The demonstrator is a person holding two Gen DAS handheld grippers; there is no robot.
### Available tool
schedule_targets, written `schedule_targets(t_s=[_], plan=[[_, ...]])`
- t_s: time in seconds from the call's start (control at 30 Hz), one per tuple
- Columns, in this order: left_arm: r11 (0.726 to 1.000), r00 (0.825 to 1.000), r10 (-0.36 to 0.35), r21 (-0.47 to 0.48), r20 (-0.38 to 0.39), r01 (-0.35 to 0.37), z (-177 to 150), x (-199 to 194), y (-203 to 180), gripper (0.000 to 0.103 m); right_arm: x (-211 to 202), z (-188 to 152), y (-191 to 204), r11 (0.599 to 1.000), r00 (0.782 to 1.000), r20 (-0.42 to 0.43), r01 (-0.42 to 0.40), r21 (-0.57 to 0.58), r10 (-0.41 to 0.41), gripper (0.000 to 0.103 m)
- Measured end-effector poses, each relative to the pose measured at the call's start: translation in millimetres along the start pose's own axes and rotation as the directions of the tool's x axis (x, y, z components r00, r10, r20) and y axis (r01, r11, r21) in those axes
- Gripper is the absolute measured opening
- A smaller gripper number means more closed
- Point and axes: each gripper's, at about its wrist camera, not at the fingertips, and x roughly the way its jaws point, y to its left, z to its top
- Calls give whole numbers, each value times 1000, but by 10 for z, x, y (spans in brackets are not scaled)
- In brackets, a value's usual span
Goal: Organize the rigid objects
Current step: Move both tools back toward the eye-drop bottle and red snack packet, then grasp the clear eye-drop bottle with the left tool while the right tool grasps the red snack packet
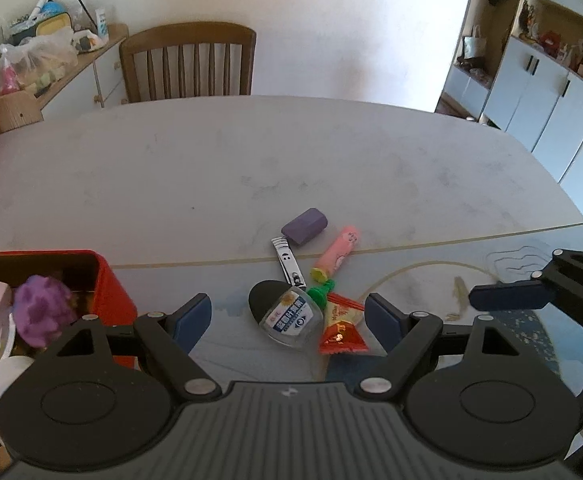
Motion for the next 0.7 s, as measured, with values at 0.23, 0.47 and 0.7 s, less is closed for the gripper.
schedule_targets(t_s=[0.23, 0.47, 0.7], plan=[[1000, 1000, 21, -17, -23, -21, 22, 177, 38, 84, 224, 50, -45, 999, 999, -15, -29, -26, 28, 85], [999, 999, 21, -47, -50, -23, 33, 319, 106, 82, 410, 107, -45, 998, 998, -22, -60, -35, 59, 81], [995, 997, -1, -96, -78, -7, 13, 412, 175, 73, 565, 164, -71, 997, 998, -20, -67, -38, 66, 78]])
